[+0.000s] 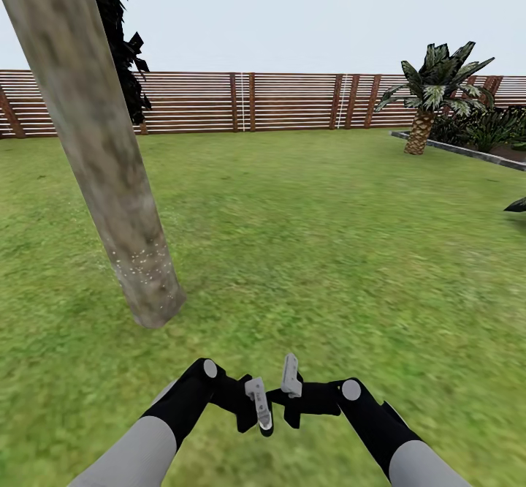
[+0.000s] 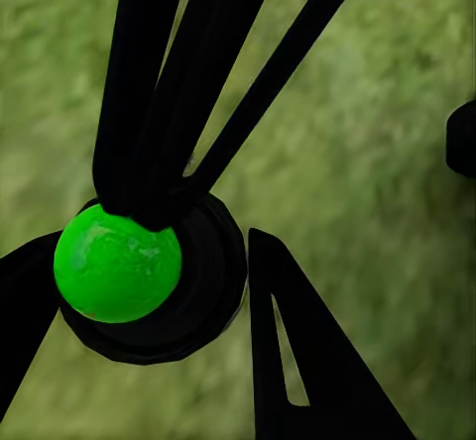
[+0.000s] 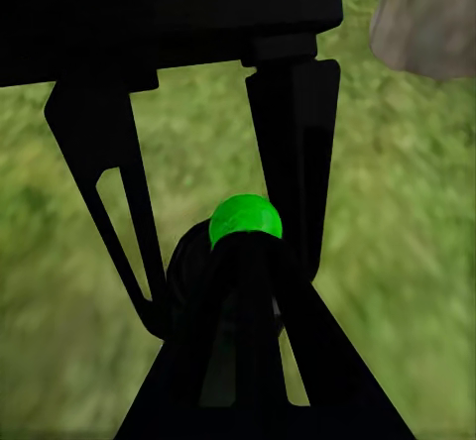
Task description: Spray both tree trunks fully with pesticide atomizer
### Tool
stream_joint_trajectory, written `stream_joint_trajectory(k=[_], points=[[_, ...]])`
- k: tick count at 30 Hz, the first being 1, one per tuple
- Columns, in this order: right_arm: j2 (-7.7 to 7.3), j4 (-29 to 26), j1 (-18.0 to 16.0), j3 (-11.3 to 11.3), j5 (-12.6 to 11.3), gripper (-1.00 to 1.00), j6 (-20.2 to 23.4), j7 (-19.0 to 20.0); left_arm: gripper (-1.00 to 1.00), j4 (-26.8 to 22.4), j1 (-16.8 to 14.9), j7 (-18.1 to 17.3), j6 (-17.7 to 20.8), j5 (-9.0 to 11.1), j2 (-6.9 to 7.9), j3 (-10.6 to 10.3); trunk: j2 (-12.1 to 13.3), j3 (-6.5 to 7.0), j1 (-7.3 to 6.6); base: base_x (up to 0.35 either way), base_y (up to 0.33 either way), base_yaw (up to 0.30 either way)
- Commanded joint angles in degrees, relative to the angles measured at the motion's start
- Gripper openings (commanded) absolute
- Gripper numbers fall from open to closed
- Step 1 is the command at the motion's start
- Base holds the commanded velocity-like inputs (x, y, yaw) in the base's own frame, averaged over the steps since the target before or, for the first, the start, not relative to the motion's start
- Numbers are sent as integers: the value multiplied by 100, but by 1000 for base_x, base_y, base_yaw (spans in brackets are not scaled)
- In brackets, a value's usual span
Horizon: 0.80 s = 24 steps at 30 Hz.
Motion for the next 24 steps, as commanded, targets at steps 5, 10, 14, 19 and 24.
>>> stream_joint_trajectory(k=[5, 10, 14, 19, 24], points=[[2, -6, -2, -7, 49, -100, -30, 0, -100, -9, -1, -23, 17, -3, -2, 0, -2, -5, -1, 0, 0, 0], [2, -6, -2, -7, 49, -100, -30, 0, -100, -1, -1, -23, 17, -3, -2, 0, -2, -5, -1, 0, 0, 0], [2, -6, -2, -6, 49, -100, -30, 0, -100, 77, -1, 51, 15, -51, 26, 0, -2, -5, -1, 0, 0, 0], [2, -6, -2, 1, 49, -100, -30, 0, -100, 95, 14, 130, 22, -102, 190, -8, -2, -5, -1, 0, 0, 0], [-8, -6, -2, 2, 49, -100, -30, 0, -100, 93, 25, 129, 33, -207, 543, -5, -2, -5, -1, 0, 0, 0]])
